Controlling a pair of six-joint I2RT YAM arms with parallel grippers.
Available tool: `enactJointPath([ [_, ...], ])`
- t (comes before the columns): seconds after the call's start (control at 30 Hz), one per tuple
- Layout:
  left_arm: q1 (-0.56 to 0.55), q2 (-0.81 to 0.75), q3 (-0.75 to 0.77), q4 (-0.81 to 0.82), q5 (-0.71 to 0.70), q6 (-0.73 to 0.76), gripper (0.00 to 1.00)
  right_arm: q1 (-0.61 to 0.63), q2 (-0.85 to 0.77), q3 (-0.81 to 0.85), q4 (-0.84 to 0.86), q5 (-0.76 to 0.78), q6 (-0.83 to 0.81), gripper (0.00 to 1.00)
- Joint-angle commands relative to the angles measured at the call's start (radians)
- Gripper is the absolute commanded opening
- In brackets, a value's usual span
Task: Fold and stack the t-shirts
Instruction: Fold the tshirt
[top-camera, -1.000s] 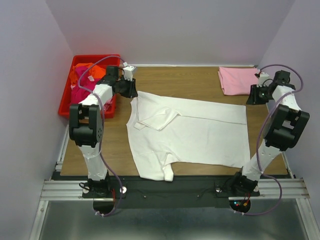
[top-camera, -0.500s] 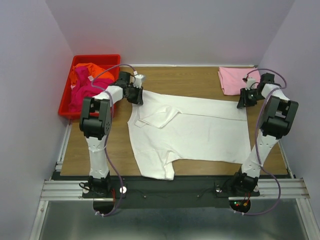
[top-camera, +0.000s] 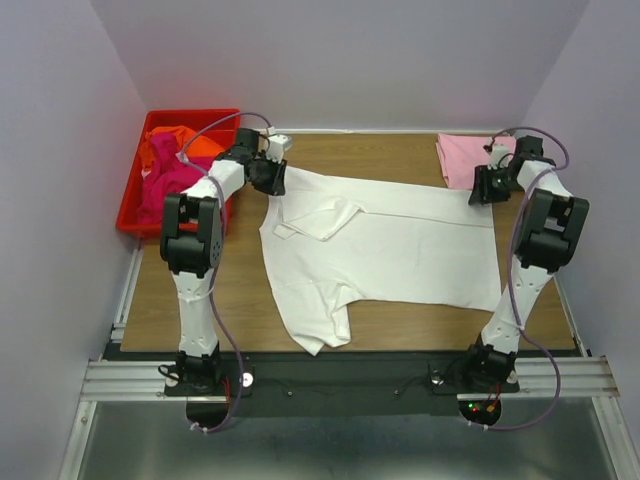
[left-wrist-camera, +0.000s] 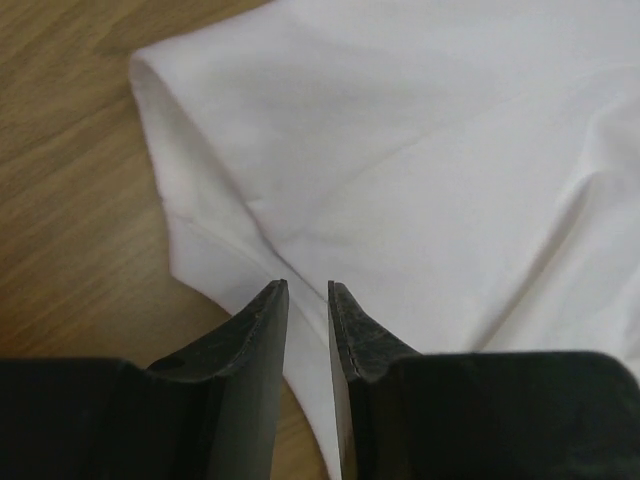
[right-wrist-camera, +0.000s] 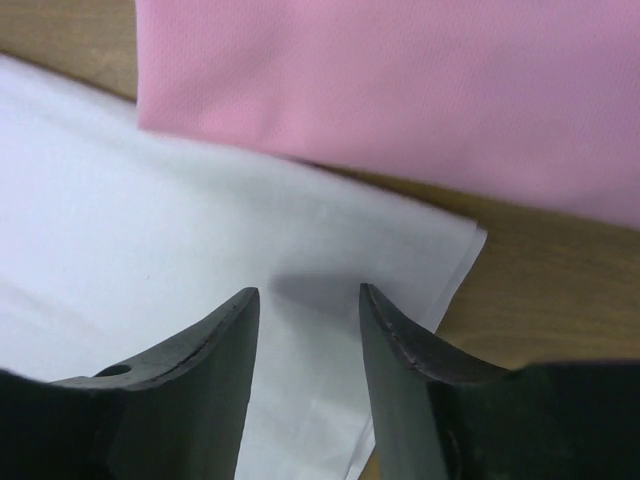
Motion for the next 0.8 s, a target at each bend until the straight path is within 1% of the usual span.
enactJointPath([
  [0.0, -0.122, -0.241, -0.109, -0.013, -0.014, 0.116, 0.35, -0.006, -0.171, -0.064, 0.013, -0.023, 0.013, 0.52],
  [0.03, -0.163, -0.252, -0.15, -0.016, -0.053, 0.118, 0.37, -0.006, -0.194, -0.095, 0.013, -0.02, 0.005, 0.53],
  [0.2, -0.262, -0.275, -0.241, -0.03, -0.133, 0.133, 0.41, -0.006, -0.293, -0.158, 0.001, 0.023, -0.028, 0.56],
  [0.33, -0.338, -0.252, -0.252, -0.056, -0.211, 0.164, 0.44, -0.006, -0.342, -0.21, -0.014, 0.048, -0.057, 0.61],
  [0.37, -0.364, -0.246, -0.249, -0.068, -0.234, 0.17, 0.49, -0.006, -0.35, -0.222, -0.017, 0.052, -0.068, 0.63],
  [0.4, -0.372, -0.232, -0.244, -0.075, -0.245, 0.172, 0.5, -0.006, -0.357, -0.24, -0.019, 0.054, -0.071, 0.65],
  [0.53, -0.392, -0.198, -0.221, -0.088, -0.277, 0.172, 0.5, -0.006, -0.379, -0.276, -0.019, 0.063, -0.085, 0.66],
  [0.63, -0.403, -0.178, -0.198, -0.105, -0.277, 0.179, 0.5, -0.006, -0.38, -0.285, -0.019, 0.066, -0.09, 0.66],
  [0.77, -0.421, -0.172, -0.204, -0.119, -0.268, 0.193, 0.5, -0.006, -0.371, -0.284, -0.019, 0.069, -0.094, 0.66],
])
